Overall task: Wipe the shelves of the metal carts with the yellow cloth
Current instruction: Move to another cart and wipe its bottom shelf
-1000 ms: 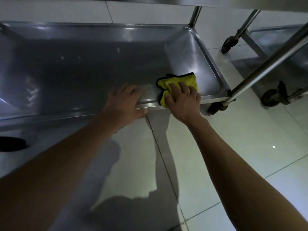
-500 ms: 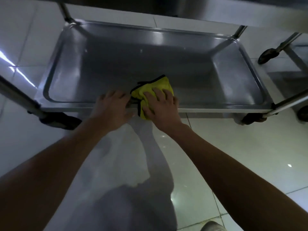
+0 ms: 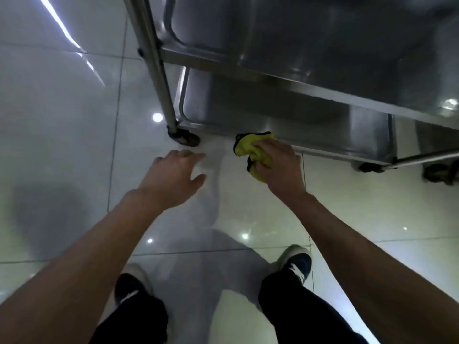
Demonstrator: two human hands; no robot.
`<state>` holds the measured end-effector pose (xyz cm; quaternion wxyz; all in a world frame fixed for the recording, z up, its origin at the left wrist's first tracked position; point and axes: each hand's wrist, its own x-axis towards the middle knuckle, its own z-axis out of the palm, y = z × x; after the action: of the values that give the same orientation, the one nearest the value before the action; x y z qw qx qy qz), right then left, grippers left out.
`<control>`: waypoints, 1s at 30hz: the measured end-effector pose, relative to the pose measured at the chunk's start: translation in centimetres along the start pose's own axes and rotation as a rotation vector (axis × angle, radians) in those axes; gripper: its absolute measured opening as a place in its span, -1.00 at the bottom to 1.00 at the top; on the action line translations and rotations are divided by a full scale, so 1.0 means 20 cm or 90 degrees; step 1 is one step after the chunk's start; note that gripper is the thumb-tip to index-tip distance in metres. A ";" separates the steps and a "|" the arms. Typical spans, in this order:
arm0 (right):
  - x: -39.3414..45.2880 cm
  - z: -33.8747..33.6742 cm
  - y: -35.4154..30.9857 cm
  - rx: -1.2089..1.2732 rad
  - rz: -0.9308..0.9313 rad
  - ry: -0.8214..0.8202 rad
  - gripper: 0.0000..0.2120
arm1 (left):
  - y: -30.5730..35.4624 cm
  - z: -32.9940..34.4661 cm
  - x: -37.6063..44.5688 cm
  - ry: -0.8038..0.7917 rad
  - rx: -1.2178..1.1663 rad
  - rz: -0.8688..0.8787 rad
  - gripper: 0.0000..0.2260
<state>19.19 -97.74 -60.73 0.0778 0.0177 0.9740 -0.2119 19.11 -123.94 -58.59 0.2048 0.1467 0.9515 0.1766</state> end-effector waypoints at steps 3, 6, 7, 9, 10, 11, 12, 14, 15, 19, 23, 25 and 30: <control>-0.29 -0.28 -0.28 0.101 -0.009 0.010 -0.59 | 0.11 -0.26 -0.25 -0.050 -0.034 -0.015 -0.51; -0.53 -0.63 -0.51 0.110 -0.009 0.008 -0.60 | 0.25 -0.57 -0.44 -0.058 -0.086 -0.008 -0.52; -0.59 -0.74 -0.56 0.092 0.009 0.009 -0.59 | 0.30 -0.68 -0.48 -0.048 -0.095 -0.002 -0.53; -0.73 -0.98 -0.64 0.099 0.049 0.039 -0.57 | 0.44 -0.87 -0.58 -0.045 -0.101 0.011 -0.55; -0.79 -1.09 -0.67 0.105 0.054 0.060 -0.57 | 0.51 -0.96 -0.62 -0.048 -0.099 0.021 -0.56; -0.86 -1.20 -0.70 0.105 0.059 0.076 -0.57 | 0.58 -1.04 -0.66 -0.054 -0.095 0.039 -0.56; -0.91 -1.31 -0.72 0.102 0.066 0.089 -0.57 | 0.66 -1.12 -0.69 -0.058 -0.089 0.058 -0.56; -0.99 -1.52 -0.74 0.097 0.076 0.107 -0.57 | 0.82 -1.28 -0.71 -0.051 -0.077 0.090 -0.56; -1.02 -1.62 -0.74 0.093 0.084 0.114 -0.57 | 0.90 -1.35 -0.72 -0.049 -0.072 0.104 -0.56; -1.09 -1.96 -0.69 0.078 0.133 0.145 -0.59 | 1.23 -1.55 -0.69 -0.058 -0.043 0.190 -0.57; -1.16 -2.22 -0.57 0.104 0.162 0.218 -0.58 | 1.57 -1.66 -0.65 -0.078 -0.035 0.239 -0.57; -1.18 -2.36 -0.49 0.116 0.168 0.246 -0.58 | 1.74 -1.69 -0.63 -0.079 -0.037 0.258 -0.57; -1.25 -2.69 -0.16 0.123 0.162 0.308 -0.58 | 2.22 -1.70 -0.55 -0.117 -0.176 0.257 -0.64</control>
<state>35.84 -78.36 -7.12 -0.1330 0.1973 0.9295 -0.2818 22.85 -97.43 -8.18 0.2693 0.3196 0.8473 0.3278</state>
